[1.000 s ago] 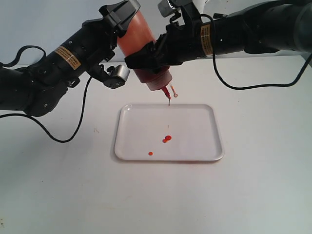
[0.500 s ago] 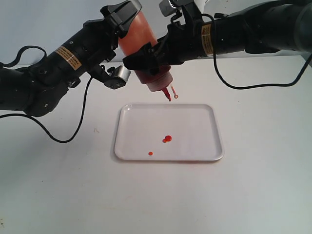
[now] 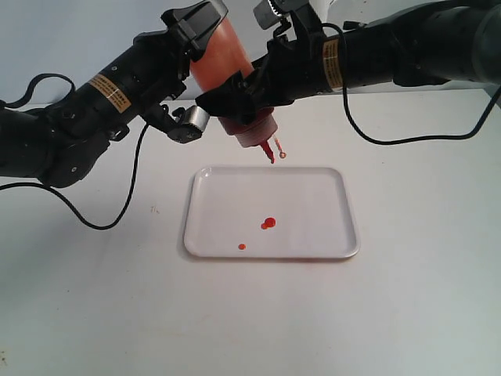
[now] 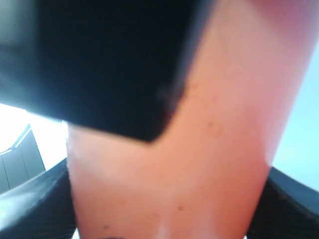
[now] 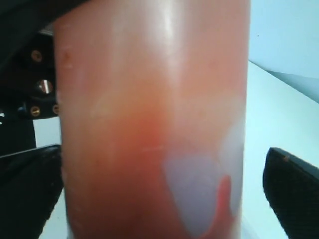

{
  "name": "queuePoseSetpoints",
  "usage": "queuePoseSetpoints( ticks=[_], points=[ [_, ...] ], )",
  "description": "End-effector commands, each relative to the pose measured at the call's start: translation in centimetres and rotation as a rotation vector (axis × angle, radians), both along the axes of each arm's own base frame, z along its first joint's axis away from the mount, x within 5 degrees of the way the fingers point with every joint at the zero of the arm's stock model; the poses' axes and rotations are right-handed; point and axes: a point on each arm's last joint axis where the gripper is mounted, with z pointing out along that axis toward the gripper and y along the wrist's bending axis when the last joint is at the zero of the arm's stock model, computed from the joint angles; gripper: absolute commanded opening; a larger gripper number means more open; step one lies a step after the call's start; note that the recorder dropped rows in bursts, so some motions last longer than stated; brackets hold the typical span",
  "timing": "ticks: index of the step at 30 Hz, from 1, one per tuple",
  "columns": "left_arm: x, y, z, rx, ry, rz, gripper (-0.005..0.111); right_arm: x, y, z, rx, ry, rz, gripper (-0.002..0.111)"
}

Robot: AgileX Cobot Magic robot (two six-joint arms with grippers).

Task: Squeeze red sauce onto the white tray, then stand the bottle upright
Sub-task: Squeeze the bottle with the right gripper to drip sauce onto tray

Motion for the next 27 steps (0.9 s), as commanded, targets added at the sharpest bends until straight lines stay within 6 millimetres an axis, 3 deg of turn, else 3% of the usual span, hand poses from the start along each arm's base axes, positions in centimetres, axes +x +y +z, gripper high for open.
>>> queuePoseSetpoints(
  ticks=[1, 6, 8, 10, 12, 13, 14, 27],
  points=[
    [-0.11, -0.11, 0.94, -0.053, -0.035, -0.009, 0.000, 0.21, -0.11, 0.61, -0.010, -0.036, -0.027, 0.103],
    [-0.11, -0.11, 0.94, -0.053, -0.035, -0.009, 0.000, 0.39, -0.21, 0.58, -0.017, -0.043, -0.047, 0.102],
    [-0.11, -0.11, 0.94, -0.053, -0.035, -0.009, 0.000, 0.39, -0.21, 0.58, -0.017, -0.043, -0.047, 0.091],
    [-0.11, -0.11, 0.95, -0.055, -0.034, -0.010, 0.000, 0.39, -0.21, 0.58, -0.017, -0.043, -0.047, 0.071],
    [-0.11, -0.11, 0.95, -0.057, -0.033, -0.010, 0.000, 0.41, -0.20, 0.49, -0.022, -0.050, -0.043, 0.039],
    [-0.11, -0.11, 0.95, -0.057, -0.033, -0.010, 0.000, 0.43, -0.21, 0.49, -0.030, -0.066, -0.038, 0.009],
    [-0.11, -0.11, 0.95, -0.057, -0.033, -0.010, 0.000, 0.45, -0.22, 0.49, -0.035, -0.075, -0.036, 0.000],
    [-0.10, -0.11, 0.93, -0.056, -0.032, -0.010, 0.000, 0.19, -0.08, 0.52, -0.023, -0.064, -0.007, 0.000]
  ],
)
